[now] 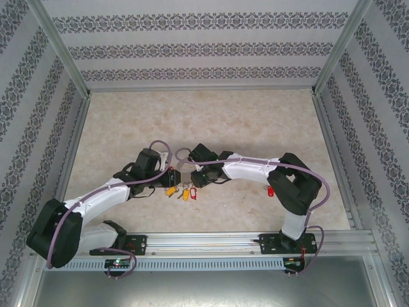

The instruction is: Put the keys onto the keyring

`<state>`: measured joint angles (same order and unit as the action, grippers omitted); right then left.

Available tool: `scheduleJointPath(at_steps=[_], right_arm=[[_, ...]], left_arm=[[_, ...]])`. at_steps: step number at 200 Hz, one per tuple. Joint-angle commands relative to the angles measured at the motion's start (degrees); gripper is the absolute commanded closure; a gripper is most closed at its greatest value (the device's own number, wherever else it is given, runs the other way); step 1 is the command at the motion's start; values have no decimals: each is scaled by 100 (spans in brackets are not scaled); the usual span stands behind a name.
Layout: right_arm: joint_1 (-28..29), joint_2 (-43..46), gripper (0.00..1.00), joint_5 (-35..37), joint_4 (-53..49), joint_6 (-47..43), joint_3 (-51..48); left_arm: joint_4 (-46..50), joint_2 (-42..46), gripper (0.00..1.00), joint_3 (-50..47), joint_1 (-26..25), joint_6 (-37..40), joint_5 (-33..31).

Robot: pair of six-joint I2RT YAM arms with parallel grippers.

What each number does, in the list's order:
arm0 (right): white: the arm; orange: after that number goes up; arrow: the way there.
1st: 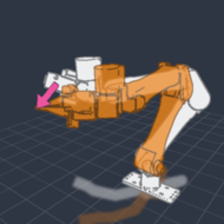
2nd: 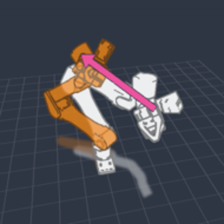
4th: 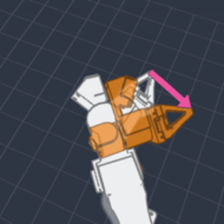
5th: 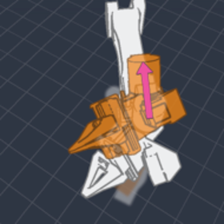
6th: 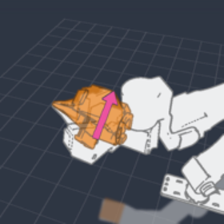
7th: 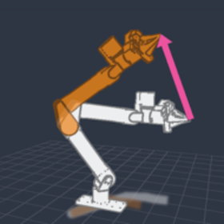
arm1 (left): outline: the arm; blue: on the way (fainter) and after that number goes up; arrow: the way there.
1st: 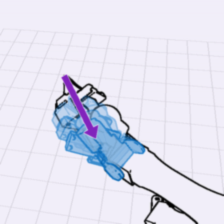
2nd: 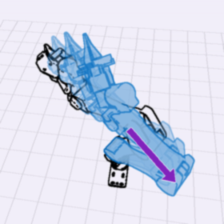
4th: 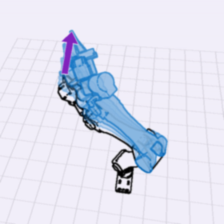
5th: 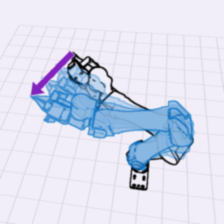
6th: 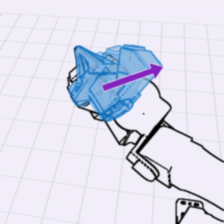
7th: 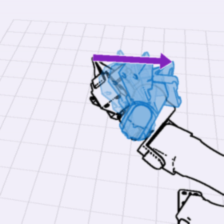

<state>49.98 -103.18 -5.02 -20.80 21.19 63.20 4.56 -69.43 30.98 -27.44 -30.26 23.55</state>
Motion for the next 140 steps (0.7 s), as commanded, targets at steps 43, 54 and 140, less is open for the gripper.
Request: scheduleJointPath(at_steps=[43,54,140], right_arm=[[-83,83,74,-91,128,138,-77],[-89,45,75,-25,91,111,-68],[-152,-203,74,-150,223,95,-57]], left_arm=[[-534,-580,71,351,-81,64,56],[-578,-657,72,366,-90,65,66],[-937,-1336,72,536,-202,21,130]])
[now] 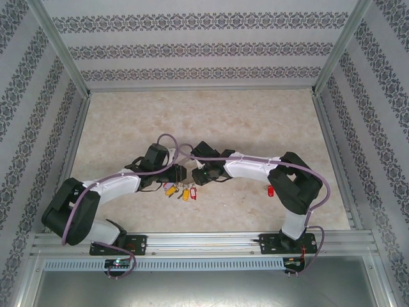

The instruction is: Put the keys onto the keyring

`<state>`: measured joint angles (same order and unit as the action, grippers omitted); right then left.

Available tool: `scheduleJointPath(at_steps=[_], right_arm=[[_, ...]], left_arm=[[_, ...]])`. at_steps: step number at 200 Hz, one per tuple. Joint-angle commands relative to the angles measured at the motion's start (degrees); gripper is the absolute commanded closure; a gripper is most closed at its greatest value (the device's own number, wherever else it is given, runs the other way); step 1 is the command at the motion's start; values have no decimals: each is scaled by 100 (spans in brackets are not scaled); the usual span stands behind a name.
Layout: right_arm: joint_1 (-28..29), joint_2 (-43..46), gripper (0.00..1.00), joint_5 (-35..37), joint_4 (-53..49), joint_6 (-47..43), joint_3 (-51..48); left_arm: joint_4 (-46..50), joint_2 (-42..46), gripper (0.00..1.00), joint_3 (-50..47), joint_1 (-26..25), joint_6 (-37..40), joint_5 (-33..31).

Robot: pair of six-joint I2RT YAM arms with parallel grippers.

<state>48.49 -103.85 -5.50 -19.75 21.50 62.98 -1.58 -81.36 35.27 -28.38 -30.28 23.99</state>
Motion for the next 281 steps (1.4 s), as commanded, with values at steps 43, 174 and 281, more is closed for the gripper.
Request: scheduleJointPath(at_steps=[43,174,281], right_arm=[[-15,-211,75,-212,164,55,-40],[-28,-329,70,-464,230,100,-41],[-32,-285,78,-479,364,113,-144]], left_arm=[[-404,-307,73,29,-109,18,78],[-527,-377,74,-139,-109,-67,53],[-562,-305,74,-226,-111,-101,27]])
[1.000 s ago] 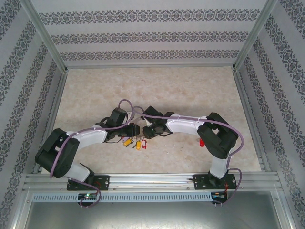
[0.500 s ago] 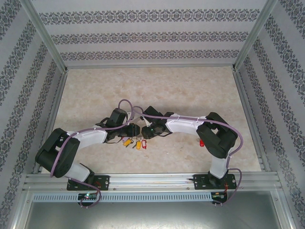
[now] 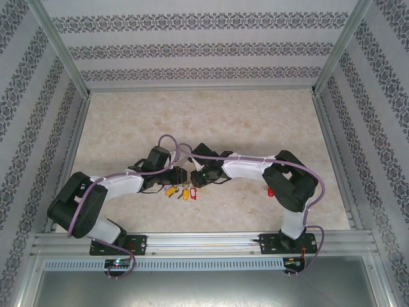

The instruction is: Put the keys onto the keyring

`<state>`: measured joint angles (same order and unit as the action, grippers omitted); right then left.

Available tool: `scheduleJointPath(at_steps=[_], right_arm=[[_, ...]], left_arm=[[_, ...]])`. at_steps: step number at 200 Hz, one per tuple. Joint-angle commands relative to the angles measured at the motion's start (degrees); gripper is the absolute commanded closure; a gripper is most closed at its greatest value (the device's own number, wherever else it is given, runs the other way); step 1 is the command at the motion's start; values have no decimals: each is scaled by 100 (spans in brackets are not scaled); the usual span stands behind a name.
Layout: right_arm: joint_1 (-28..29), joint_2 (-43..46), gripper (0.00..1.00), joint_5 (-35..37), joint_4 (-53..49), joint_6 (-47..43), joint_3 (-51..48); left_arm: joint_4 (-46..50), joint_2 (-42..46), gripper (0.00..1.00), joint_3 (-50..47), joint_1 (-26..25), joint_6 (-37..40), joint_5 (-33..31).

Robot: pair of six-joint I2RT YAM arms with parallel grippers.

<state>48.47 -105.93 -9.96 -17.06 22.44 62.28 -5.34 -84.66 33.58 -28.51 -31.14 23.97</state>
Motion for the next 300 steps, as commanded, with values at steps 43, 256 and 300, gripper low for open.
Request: scheduleJointPath(at_steps=[43,256,300], right_arm=[[-35,-37,83,-20,131,25,-79],[345,3364,100,-143,1591,-1848,-1972],[558,4583,100,-877,2167,-2406,-2386]], left_arm=[[-186,54,74,-72,-95,-24,15],[1487,3434,76,85,-93,353,64],[1511,4708,82,100,-116,539,672]])
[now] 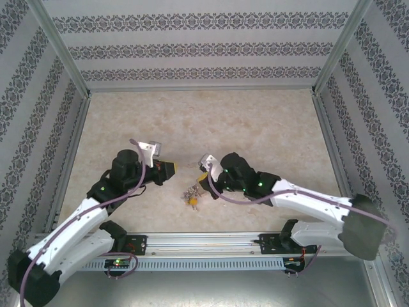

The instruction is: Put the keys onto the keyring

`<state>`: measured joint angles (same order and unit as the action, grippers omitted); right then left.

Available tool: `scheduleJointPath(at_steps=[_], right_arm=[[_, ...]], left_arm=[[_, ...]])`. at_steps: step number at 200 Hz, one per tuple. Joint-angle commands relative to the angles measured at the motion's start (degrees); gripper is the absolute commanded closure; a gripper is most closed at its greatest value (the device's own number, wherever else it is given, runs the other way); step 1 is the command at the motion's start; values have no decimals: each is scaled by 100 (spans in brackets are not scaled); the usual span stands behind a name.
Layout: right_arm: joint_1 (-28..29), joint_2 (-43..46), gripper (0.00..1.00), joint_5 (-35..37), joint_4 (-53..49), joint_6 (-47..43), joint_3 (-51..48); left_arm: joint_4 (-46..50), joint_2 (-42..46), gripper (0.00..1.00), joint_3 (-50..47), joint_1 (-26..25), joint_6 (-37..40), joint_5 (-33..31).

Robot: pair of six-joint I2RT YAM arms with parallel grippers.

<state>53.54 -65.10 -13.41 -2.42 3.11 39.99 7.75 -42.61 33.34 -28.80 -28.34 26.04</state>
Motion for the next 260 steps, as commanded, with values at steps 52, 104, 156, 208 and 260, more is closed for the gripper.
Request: scheduleJointPath(at_steps=[52,104,156,208,260], right_arm=[[51,1193,100,-1187,1501,-296,-357],[17,1455,100,-1664,2343,138,-472],[-148,1478,100,-1908,3206,668,-660],[-232,1452,100,-2047,3721,1011,-821],[-230,1440,100,-2183,3827,1110,-888]], left_arm=[[-1144,1007,75,-166,-127,-35,1565],[-2489,943,67,-336,-396,-236,2202],[-1803,541,66,54,-1098,684,1932],[-1717,289,70,141,-1500,1143,1623],[-1766,269,74,102,-1638,1330,1341]])
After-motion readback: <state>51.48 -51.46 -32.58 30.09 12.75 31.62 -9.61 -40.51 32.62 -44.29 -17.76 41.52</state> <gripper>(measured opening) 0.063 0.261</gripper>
